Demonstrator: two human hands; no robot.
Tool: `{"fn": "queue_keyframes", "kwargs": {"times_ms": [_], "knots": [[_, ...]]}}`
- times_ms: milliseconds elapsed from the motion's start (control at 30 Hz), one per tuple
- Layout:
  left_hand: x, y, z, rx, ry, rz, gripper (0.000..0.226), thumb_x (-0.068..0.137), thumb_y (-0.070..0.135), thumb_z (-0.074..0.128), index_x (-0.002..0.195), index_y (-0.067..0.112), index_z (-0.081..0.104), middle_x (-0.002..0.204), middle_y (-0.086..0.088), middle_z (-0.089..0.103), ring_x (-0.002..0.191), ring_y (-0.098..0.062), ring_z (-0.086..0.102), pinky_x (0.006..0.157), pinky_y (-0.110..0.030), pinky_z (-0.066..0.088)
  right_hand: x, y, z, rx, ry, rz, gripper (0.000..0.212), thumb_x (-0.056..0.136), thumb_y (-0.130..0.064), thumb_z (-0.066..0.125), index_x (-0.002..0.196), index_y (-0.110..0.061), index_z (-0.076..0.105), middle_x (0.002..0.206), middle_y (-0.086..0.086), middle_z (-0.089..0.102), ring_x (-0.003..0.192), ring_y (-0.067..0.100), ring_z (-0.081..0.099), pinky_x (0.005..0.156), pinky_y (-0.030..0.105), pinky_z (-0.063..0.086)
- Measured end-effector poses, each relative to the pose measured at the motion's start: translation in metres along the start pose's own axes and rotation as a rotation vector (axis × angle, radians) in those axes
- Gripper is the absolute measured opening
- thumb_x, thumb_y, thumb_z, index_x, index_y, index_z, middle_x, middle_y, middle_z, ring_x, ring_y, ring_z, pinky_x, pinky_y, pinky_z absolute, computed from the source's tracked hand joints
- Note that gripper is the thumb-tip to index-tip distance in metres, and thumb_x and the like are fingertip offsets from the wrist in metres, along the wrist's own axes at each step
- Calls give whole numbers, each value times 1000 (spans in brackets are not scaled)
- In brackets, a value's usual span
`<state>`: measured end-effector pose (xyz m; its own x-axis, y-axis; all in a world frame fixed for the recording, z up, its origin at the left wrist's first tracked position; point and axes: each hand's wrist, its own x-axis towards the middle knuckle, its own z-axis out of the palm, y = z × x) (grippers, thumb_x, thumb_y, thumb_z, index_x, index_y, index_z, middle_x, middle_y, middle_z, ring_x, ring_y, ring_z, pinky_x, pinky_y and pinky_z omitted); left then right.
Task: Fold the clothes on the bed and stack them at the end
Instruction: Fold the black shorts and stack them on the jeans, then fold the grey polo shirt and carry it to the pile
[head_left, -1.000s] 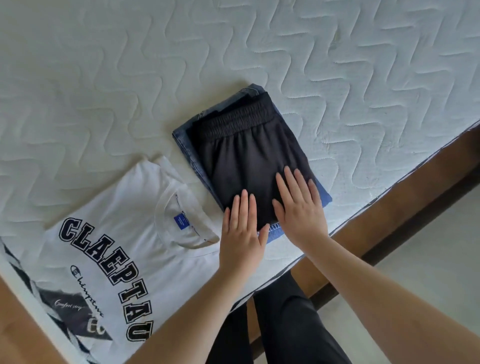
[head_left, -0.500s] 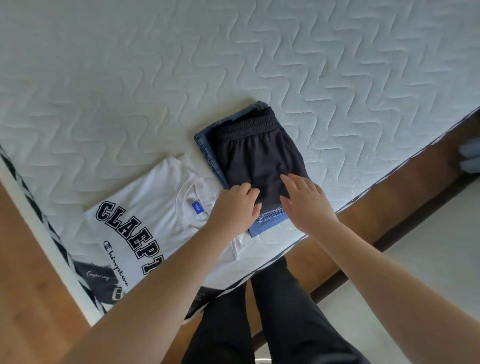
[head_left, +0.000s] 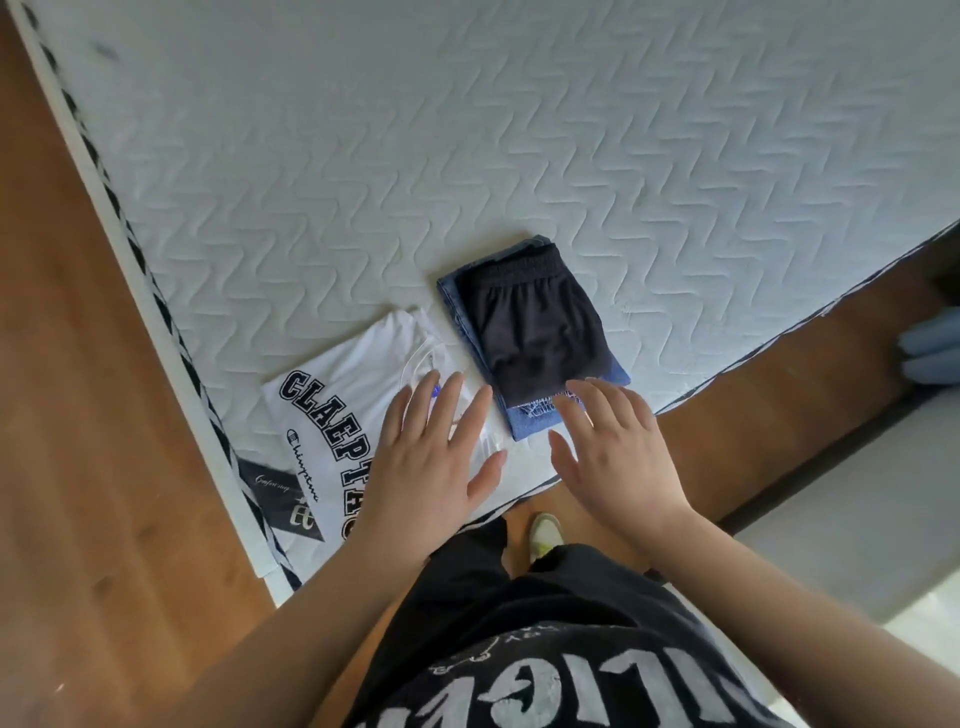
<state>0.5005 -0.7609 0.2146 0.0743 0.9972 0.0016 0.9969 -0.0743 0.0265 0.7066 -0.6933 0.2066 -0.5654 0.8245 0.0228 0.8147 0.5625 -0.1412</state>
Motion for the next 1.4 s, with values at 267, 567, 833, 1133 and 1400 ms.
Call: {"fn": "queue_keyframes", "kwargs": {"times_ms": [267,567,833,1133,1400], "knots": [[-78,54,-39,-19,4,-129,52,95,43,49,137,14,57,137,-14,56,129,-36,50,106,-53,39,-61,-13,-32,35,-38,-159,40,95,-33,45,118,-7,66,124,15,63,118,35,58,100,47,45],[-148,50,-62,-4,-15,-419,54,96,45,41,138,14,56,139,-15,55,129,-37,49,108,-53,39,-65,-52,-52,54,-89,-344,48,93,-38,38,121,-10,66,123,14,64,115,34,60,98,49,48],[-237,8,-73,8,-62,-735,59,99,50,32,148,21,44,151,-12,44,139,-37,40,112,-56,29,-38,-150,-45,62,-65,-636,45,93,-36,41,123,-11,65,128,13,61,116,34,58,98,48,45],[-403,-45,-73,-66,-83,-1111,60,102,56,16,154,27,26,157,-5,34,146,-30,26,119,-55,20,-63,-335,-26,127,-36,-921,44,92,-34,42,120,-8,65,124,14,62,114,35,58,95,46,45],[-514,-71,-76,-64,-25,-1288,56,101,54,29,149,26,38,150,-6,42,143,-29,33,116,-56,27,-105,-453,-17,126,-60,-1121,44,93,-36,42,120,-10,64,125,12,61,115,33,58,98,46,43]]}}
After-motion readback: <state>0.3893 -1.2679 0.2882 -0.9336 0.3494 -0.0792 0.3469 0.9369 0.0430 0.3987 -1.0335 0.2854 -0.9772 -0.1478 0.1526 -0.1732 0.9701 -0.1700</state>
